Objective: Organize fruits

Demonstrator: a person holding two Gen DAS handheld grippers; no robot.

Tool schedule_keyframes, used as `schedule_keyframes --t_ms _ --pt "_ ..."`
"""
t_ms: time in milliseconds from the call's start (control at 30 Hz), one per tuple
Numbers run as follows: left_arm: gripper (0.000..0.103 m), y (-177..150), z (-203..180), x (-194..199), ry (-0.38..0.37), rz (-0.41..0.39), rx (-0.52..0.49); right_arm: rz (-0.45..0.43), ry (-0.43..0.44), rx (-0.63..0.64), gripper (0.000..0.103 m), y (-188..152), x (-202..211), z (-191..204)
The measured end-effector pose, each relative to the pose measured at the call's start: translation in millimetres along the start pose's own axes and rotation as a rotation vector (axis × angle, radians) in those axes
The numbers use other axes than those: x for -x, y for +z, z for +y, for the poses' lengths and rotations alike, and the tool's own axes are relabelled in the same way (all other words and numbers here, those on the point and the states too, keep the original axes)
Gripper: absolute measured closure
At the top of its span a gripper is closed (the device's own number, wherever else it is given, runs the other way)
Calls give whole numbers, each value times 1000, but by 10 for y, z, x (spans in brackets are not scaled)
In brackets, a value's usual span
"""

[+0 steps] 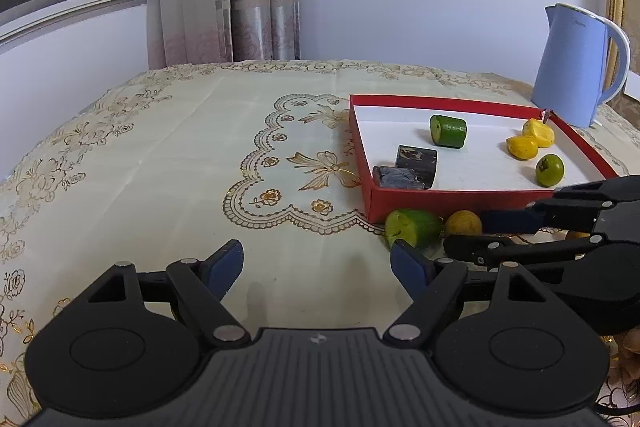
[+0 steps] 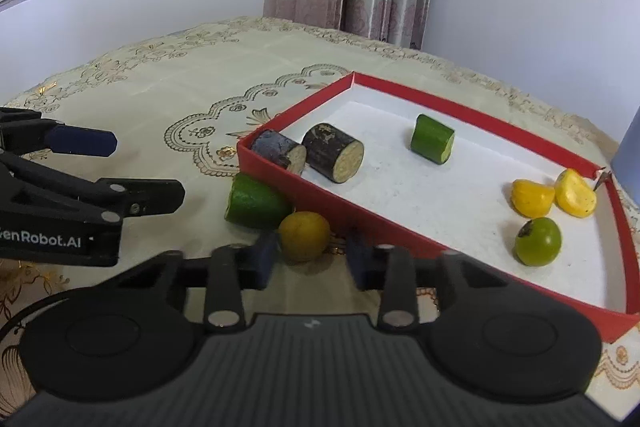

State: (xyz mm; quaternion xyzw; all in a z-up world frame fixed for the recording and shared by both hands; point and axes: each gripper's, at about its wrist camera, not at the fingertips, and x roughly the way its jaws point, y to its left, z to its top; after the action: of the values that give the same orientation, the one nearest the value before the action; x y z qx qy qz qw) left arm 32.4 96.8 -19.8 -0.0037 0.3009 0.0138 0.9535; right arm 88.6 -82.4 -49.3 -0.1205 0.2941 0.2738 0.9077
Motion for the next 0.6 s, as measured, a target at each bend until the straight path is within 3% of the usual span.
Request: schedule_keyframes --t_ms 600 --pt "22 3 -163 27 -44 -4 -37 11 -70 -26 76 -359 482 -220"
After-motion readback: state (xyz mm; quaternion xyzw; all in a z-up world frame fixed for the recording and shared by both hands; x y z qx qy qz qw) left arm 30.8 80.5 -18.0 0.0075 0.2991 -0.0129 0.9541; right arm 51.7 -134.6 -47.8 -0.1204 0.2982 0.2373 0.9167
